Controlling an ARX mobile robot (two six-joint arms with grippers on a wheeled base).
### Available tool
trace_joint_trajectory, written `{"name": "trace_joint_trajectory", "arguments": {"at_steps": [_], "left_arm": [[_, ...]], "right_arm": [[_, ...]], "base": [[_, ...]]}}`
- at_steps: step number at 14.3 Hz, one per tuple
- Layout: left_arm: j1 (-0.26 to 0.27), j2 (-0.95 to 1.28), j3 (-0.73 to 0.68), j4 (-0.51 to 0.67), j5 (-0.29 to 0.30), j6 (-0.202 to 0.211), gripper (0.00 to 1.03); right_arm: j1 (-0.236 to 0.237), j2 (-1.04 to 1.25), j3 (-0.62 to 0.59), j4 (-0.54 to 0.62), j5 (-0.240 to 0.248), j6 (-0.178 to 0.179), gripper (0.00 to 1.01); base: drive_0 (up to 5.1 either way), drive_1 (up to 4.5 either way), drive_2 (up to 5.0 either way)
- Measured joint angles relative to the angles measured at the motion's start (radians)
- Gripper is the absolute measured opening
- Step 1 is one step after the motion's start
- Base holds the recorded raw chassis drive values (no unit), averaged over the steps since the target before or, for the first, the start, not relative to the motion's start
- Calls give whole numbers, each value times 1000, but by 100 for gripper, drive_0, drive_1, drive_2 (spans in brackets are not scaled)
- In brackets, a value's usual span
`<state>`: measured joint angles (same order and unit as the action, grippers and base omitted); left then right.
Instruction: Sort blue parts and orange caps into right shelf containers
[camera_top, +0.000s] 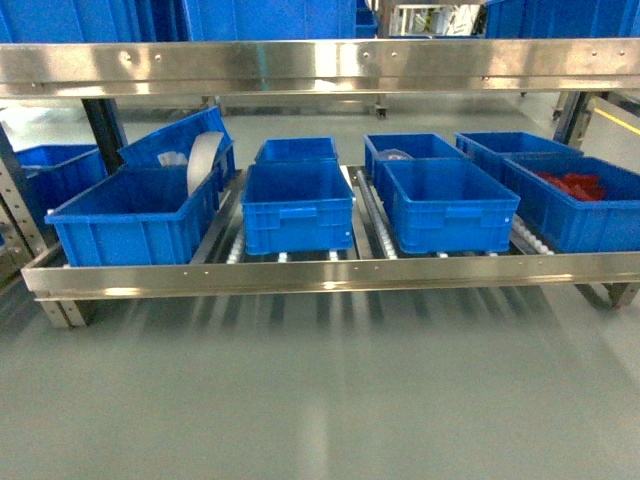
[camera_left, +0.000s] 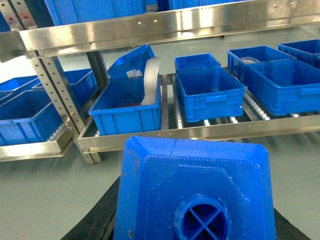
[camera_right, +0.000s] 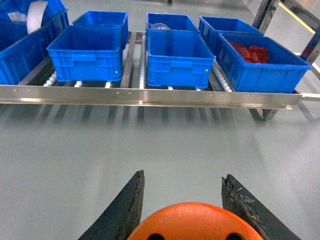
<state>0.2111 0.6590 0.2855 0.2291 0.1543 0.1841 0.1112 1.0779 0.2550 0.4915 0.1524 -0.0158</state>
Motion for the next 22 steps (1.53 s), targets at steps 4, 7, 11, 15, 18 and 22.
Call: {"name": "trace_joint_trajectory", "arguments": {"at_steps": [4,7,11,15,18,22], "left_arm": [[0,0,0,-2,0,0,45],[0,0,0,-2,0,0,45],[0,0,0,-2,0,0,45],[0,0,0,-2,0,0,45],[0,0,0,-3,0,0,45],[0,0,-2,-4,0,0,45]], "right_arm": [[0,0,0,-3,0,0,41],[0,0,0,-3,0,0,41],[0,0,0,-1,0,0,41],[0,0,0,-2,0,0,41],[0,0,0,-1,0,0,41],[0,0,0,-3,0,0,41]], "base": [[0,0,0],[0,0,0],[0,0,0],[0,0,0],[0,0,0],[0,0,0]]}}
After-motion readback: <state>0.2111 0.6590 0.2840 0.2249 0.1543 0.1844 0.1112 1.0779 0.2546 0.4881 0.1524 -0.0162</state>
